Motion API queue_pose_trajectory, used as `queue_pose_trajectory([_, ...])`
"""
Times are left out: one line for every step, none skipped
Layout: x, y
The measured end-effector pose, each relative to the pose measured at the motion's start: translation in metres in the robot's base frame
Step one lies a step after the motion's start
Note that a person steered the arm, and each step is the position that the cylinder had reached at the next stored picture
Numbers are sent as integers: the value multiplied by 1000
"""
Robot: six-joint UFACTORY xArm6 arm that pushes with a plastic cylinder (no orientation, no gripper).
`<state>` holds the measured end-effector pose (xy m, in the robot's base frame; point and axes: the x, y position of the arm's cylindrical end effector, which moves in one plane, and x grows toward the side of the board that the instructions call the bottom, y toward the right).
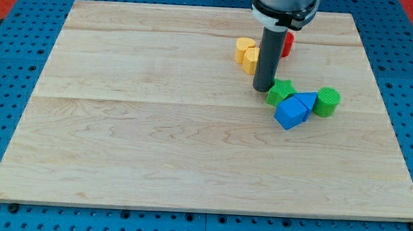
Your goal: Place blue cube left of green star
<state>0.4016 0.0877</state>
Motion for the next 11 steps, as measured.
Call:
queue_pose_trajectory([-25, 29])
queue_pose_trajectory([-47, 70])
queue_pose_trajectory([-30, 133])
queue_pose_trajectory([18, 156])
queue_pose_trajectory([49, 119])
queue_pose_trajectory([72, 46])
queue_pose_trajectory([80, -25])
queue_pose_trajectory([66, -27])
queue_pose_trajectory([46, -23])
queue_pose_trajectory([26, -55])
queue_pose_trajectory([-4, -73])
